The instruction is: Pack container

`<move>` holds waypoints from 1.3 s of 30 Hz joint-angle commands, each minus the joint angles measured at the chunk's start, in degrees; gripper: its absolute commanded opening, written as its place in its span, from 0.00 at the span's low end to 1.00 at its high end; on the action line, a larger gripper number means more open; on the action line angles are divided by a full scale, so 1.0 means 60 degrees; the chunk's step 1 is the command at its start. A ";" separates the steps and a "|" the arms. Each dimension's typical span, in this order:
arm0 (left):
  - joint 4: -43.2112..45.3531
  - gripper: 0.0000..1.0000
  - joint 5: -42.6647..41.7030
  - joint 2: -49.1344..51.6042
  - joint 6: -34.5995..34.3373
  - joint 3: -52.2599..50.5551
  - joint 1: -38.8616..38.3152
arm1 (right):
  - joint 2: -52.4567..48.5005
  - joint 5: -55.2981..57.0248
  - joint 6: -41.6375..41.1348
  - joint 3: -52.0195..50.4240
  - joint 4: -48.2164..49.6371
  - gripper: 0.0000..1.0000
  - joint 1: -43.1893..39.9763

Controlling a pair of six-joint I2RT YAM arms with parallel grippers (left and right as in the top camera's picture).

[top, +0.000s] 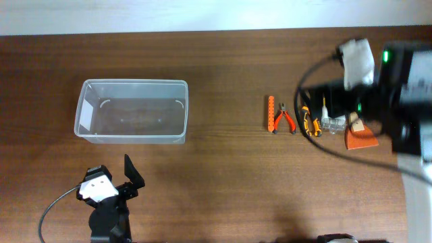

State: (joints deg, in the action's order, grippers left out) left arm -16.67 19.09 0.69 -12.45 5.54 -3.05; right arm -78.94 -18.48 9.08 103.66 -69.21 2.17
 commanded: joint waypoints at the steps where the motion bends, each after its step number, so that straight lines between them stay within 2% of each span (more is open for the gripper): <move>1: -0.0007 0.99 0.0040 -0.0022 0.0084 -0.0036 -0.0036 | -0.1279 -0.2616 -0.0448 0.1191 0.0423 0.99 0.0310; 6: -0.0007 0.99 0.0040 -0.0022 0.0084 -0.0036 -0.0036 | -0.2677 0.0255 -0.2685 0.1592 0.1002 0.98 0.1548; 8: -0.0007 0.99 0.0040 -0.0022 0.0084 -0.0036 -0.0036 | -0.3424 0.2317 -0.3217 0.1592 0.1042 0.98 0.2725; 10: -0.0007 0.99 0.0040 -0.0022 0.0084 -0.0036 -0.0036 | -0.3927 0.2969 -0.3253 0.1592 0.1155 0.99 0.3479; 16: -0.0007 0.99 0.0040 -0.0022 0.0084 -0.0036 -0.0036 | -0.5544 0.3129 -0.4812 0.1592 0.1851 0.99 0.5155; 19: -0.0007 0.99 0.0036 -0.0022 0.0084 -0.0036 -0.0036 | -0.6342 0.3166 -0.5268 0.1592 0.2215 0.95 0.5661; 31: -0.0007 0.99 0.0040 -0.0022 0.0084 -0.0036 -0.0036 | -0.8054 0.3151 -0.6353 0.1585 0.3096 0.87 0.6379; 35: -0.0007 0.99 0.0040 -0.0022 0.0084 -0.0036 -0.0036 | -0.8338 0.2874 -0.6357 0.1585 0.3450 0.79 0.6386; 39: -0.0007 0.99 0.0036 -0.0022 0.0084 -0.0036 -0.0036 | -0.8568 0.2772 -0.6353 0.1585 0.3421 0.65 0.6386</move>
State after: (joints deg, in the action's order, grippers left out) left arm -16.67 19.11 0.69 -12.45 5.54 -3.05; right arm -128.97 -1.32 -28.51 112.44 -48.60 40.18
